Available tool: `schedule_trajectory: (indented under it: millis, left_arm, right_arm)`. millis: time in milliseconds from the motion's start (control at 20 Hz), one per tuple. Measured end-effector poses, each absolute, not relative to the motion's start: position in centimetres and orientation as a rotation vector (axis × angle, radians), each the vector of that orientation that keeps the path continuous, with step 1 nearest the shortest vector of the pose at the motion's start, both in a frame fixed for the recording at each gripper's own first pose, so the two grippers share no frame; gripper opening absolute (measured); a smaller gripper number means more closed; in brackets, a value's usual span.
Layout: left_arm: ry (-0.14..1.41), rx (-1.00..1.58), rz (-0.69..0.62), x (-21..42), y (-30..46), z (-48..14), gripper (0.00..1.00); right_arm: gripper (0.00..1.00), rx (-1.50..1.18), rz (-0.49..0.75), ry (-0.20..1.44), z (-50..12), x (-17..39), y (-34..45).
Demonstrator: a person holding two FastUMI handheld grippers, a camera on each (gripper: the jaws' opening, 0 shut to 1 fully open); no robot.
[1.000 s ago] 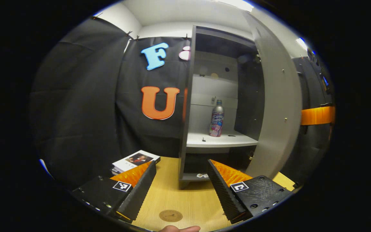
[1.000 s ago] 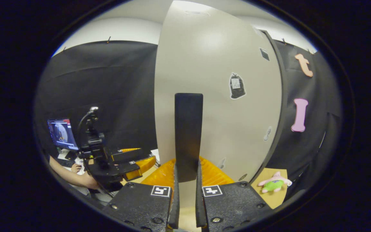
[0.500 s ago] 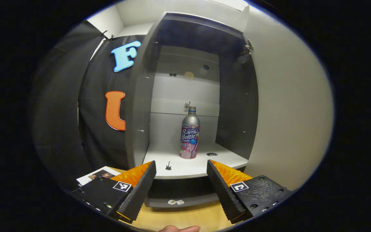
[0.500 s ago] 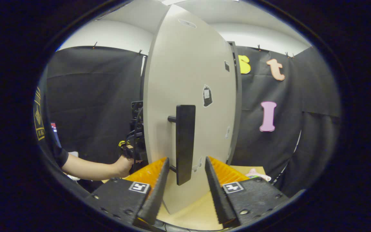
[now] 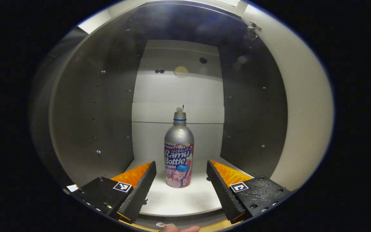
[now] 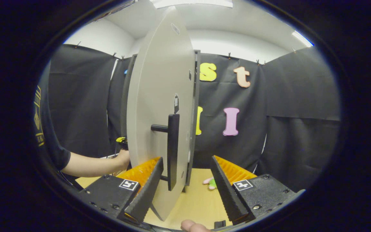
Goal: Open the cabinet door with the right hand, grasp the bottle in the cabinet with the left hand and place it on the coaster, then close the cabinet door with the right hand.
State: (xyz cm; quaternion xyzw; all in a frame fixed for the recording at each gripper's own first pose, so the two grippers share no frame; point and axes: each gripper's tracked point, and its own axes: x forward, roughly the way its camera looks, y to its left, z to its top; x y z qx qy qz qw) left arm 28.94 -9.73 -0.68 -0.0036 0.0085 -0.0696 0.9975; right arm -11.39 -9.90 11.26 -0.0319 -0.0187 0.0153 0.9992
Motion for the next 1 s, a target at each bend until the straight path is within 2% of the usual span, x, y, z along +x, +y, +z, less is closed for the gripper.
schedule_trajectory:
  millis: [150,200,250,300,500,700,750,1000]
  left_arm:
    - [0.034,-0.007,-0.108,31.8,-9.1,-0.6,0.95]
    - [0.027,0.001,-0.105,32.5,-9.2,-0.4,1.0]
    - [0.022,0.008,-0.104,33.0,-9.3,-0.4,1.0]
    - [0.02,0.013,-0.107,33.6,-9.5,-0.4,0.95]
    - [0.07,0.059,-0.091,35.0,-10.4,-2.1,0.95]
    - [0.069,0.094,-0.046,34.9,-10.3,-2.3,0.94]
    - [0.072,0.093,-0.045,34.7,-10.4,-2.3,0.8]
    - [0.042,0.118,-0.016,32.6,-9.5,-0.8,0.8]
  right_arm:
    - [0.92,-0.03,-0.019,-0.044,11.3,-11.9,-11.1]
    - [0.92,-0.027,-0.037,-0.049,11.4,-11.9,-11.9]
    - [0.92,-0.024,-0.054,-0.053,11.5,-12.0,-12.4]
    - [0.92,-0.019,-0.069,-0.058,11.4,-12.1,-13.0]
    - [0.92,0.013,-0.125,-0.059,11.4,-12.3,-15.4]
    - [0.92,-0.004,-0.11,-0.059,11.8,-12.0,-15.8]
    - [0.92,-0.005,-0.103,-0.062,11.8,-11.9,-15.8]
    - [0.92,-0.014,-0.082,-0.065,12.0,-11.8,-16.2]
